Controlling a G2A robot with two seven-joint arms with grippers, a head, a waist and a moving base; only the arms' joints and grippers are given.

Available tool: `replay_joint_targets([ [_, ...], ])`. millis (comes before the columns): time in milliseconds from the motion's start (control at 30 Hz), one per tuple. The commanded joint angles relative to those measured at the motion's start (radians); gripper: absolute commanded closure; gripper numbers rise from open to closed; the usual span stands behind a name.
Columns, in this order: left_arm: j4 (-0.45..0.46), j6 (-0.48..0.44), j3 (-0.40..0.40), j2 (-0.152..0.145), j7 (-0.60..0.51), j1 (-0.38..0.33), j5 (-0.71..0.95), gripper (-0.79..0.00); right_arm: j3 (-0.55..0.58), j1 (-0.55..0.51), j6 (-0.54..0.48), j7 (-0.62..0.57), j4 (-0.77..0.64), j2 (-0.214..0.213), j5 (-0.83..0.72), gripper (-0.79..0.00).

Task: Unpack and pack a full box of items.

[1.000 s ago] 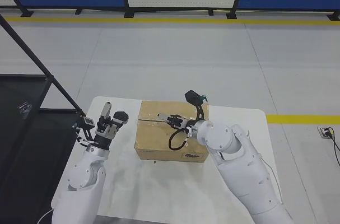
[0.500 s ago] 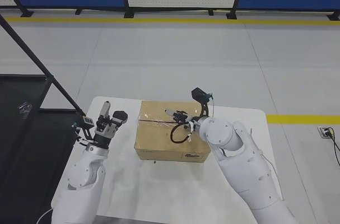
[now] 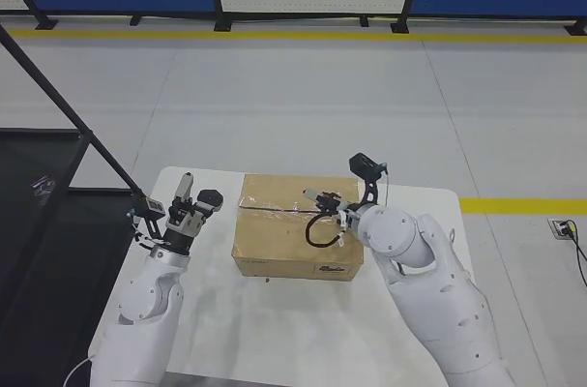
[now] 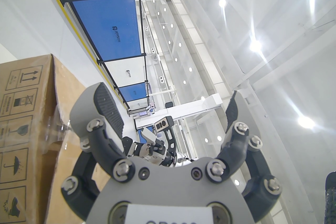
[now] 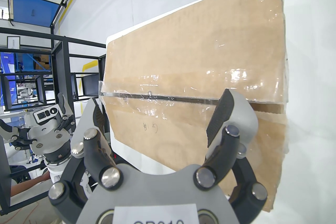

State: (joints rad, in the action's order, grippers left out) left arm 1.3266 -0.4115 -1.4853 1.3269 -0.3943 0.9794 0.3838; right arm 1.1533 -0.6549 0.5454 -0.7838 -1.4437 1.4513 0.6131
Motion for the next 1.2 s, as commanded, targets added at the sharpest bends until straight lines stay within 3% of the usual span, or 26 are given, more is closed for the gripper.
replay_joint_targets([
  [0,-0.001,0.0,0.001,0.0,-0.001,-0.001,0.0,-0.785,0.006,-0.006,0.009,0.006,-0.014,-0.003,0.013,-0.785],
  [400,0.002,0.003,0.004,-0.003,-0.005,-0.002,0.0,-0.785,0.067,-0.049,0.034,0.025,-0.072,-0.02,0.071,-0.785],
  [1167,0.0,0.001,0.012,-0.005,0.011,-0.005,-0.01,-0.785,0.116,-0.05,-0.048,0.088,0.069,-0.025,-0.032,-0.785],
])
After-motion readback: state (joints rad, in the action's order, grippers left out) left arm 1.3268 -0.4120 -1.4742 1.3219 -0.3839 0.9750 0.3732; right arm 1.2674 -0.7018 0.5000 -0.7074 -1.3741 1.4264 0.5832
